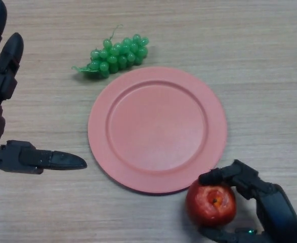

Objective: Pick up the red apple and place it on the plate

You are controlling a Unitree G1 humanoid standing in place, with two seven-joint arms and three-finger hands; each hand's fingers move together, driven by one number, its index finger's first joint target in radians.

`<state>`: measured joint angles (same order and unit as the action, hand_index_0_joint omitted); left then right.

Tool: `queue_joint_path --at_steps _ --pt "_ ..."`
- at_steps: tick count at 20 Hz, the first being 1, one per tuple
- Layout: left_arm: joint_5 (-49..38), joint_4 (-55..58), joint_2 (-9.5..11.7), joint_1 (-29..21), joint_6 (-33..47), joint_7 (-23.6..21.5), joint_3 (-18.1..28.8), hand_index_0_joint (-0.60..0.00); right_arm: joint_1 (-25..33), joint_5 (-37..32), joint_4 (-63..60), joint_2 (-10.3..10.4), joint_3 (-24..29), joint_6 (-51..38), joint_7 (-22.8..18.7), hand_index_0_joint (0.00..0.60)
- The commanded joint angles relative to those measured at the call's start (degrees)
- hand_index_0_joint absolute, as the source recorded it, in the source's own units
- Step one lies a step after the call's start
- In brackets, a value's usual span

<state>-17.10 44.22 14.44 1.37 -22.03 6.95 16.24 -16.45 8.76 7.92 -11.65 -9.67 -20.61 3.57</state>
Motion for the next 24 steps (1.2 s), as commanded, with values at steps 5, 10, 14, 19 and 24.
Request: queue_joint_path --at_steps 5,10,14,19,24 --pt "-1.0 1.7 1.5 -0.6 10.6 1.2 2.0 0.0 11.8 -2.9 27.2 0.2 -1.6 23.7 4.5 0.6" --pt "-2.9 1.7 0.9 0.7 11.6 2.0 2.7 0.0 31.9 -2.1 18.5 0.7 -3.7 37.5 0.4 0.6" --pt "-3.1 1.8 0.6 2.1 12.5 4.1 3.3 0.0 39.0 -4.2 8.4 0.8 -6.1 36.5 -3.9 0.5" --pt "-1.6 2.8 0.3 3.4 12.2 5.6 3.3 0.0 43.7 -4.2 -6.7 0.8 -14.6 32.7 -18.5 0.6" --pt "0.4 2.3 -0.6 4.0 13.0 6.4 2.4 0.0 43.9 -4.9 -9.3 0.8 -16.2 31.3 -21.1 0.15"
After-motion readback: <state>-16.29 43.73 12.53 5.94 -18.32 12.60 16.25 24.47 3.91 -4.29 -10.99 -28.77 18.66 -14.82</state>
